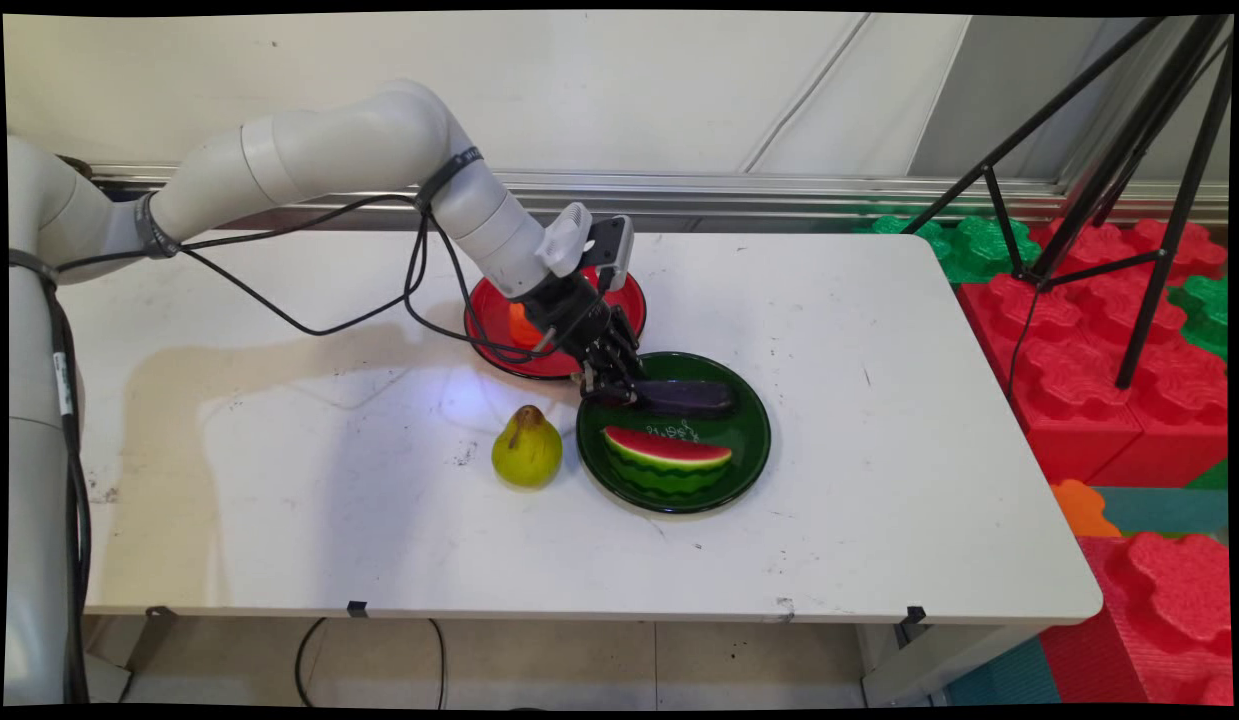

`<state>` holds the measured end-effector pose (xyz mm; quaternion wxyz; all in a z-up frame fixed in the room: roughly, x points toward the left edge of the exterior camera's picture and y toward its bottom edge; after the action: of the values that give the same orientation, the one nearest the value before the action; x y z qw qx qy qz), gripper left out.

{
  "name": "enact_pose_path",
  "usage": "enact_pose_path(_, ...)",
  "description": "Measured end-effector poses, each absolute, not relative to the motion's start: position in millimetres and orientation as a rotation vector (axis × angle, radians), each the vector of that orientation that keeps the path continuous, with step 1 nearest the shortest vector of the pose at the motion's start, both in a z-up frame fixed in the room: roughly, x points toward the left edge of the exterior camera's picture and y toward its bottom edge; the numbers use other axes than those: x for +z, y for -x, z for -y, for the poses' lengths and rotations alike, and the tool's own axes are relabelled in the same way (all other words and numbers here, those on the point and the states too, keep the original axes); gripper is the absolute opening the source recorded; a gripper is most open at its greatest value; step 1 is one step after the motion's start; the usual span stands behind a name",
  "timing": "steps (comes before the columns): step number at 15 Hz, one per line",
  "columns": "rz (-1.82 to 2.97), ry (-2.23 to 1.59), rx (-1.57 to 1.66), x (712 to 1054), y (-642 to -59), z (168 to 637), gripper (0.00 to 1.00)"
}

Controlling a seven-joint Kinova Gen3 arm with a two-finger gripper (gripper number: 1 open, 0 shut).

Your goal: Place the picked object on the table

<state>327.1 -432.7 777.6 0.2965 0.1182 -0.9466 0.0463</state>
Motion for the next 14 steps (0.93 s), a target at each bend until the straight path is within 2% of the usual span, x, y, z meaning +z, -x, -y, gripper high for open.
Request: enact_pose_path(14, 2.495, -0.343, 0.135, 790.9, -333.4, 427.0, 0.0)
